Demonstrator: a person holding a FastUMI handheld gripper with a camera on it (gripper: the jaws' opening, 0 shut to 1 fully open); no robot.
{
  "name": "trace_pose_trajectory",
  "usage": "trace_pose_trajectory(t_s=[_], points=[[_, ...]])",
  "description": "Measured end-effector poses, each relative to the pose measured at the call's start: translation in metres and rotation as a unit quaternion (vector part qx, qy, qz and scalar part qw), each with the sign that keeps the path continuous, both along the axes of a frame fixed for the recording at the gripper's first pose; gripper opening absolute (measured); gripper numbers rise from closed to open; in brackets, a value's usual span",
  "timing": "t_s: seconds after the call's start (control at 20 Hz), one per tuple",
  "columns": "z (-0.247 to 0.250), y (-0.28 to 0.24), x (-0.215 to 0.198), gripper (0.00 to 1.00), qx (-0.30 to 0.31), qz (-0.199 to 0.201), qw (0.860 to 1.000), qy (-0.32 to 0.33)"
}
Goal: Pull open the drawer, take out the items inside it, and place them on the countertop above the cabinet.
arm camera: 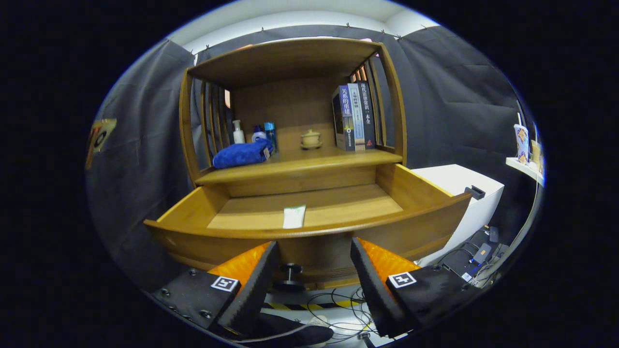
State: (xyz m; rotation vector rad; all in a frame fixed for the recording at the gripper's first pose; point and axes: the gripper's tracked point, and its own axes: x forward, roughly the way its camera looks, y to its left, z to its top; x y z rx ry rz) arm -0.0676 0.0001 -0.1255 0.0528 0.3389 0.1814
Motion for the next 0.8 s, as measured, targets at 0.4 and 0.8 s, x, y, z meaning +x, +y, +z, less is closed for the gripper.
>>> trace_pose_trajectory(t_s=[0.4, 0.8], points=[[0.068, 0.0, 0.043, 0.98, 0.039, -0.012, 0.998, -0.037], [0.065, 0.025, 0.118, 0.99, 0.006, -0.003, 0.999, 0.045]])
